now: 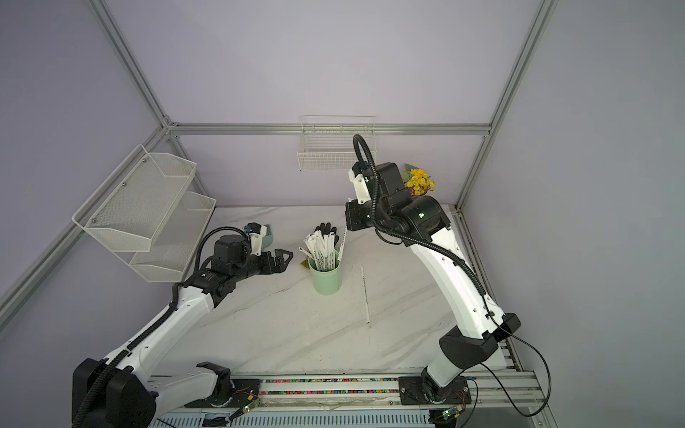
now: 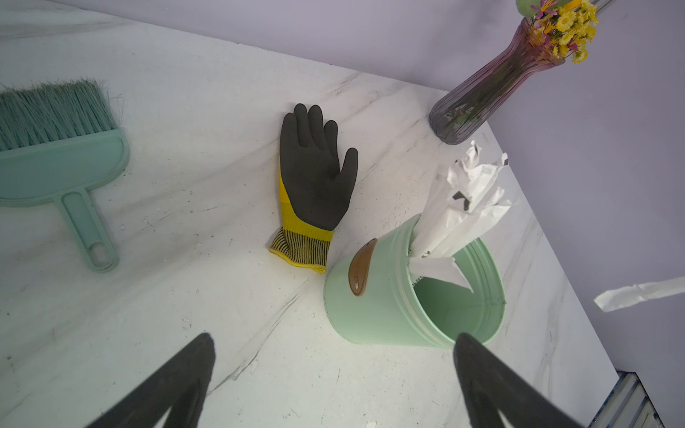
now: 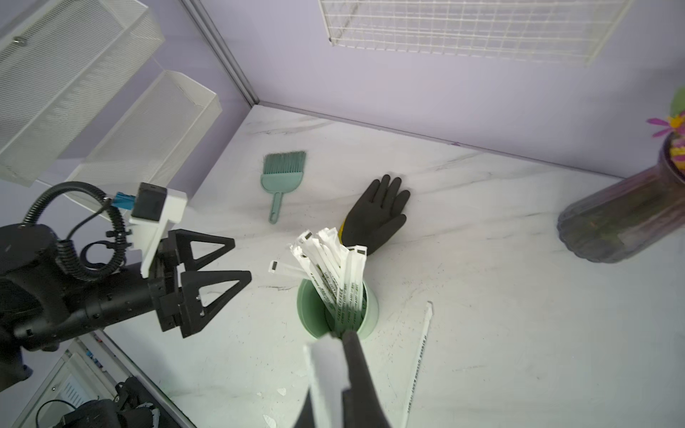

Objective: Take the straws out of the storage container
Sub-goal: Place the straw at the center of the board.

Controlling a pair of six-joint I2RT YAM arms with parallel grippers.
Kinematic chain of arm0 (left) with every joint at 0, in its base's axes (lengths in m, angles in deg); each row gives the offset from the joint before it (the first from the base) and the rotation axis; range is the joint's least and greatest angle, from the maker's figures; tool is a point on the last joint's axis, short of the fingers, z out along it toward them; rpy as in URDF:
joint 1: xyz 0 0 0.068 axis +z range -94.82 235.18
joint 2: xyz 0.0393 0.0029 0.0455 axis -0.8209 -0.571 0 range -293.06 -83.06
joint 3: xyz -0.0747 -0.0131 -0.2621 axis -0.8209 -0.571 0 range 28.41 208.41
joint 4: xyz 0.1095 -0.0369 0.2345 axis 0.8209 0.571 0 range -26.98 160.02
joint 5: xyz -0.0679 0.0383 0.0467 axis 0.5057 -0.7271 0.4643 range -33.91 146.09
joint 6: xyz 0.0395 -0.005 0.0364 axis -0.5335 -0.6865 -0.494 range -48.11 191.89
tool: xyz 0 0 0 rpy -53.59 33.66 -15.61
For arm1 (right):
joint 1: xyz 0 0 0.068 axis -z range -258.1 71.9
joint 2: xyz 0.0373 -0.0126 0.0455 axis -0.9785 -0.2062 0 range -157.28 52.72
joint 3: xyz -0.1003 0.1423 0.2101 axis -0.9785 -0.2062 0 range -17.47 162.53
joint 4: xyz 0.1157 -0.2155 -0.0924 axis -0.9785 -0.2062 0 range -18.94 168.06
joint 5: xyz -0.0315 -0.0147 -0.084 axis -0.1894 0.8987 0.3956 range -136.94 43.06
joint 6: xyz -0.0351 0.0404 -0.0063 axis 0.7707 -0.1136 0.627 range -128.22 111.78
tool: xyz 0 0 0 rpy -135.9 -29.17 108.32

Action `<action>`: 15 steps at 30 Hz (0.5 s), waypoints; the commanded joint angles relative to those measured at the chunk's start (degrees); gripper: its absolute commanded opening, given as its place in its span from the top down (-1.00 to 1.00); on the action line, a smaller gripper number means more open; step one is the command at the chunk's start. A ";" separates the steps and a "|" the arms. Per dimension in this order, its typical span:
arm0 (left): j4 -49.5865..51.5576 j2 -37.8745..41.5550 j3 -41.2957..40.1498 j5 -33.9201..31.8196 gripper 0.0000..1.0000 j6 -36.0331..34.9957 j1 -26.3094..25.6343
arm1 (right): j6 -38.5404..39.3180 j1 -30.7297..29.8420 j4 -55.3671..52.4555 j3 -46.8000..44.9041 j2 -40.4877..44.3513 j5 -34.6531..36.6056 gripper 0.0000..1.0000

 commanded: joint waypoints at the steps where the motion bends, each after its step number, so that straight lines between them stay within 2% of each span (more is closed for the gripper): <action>1: -1.54 1.05 1.08 0.71 -0.99 -1.01 -0.14 | 0.31 3.04 -7.38 -3.08 -1.13 1.90 1.00; 8: -1.38 0.60 1.25 0.94 -1.00 -1.09 -0.14 | 1.33 10.56 -9.22 -13.44 -6.89 -1.71 1.00; 15: -1.29 -0.36 1.43 1.19 -1.00 -1.10 -0.14 | 4.07 13.03 -11.46 -15.71 -17.04 -3.41 1.00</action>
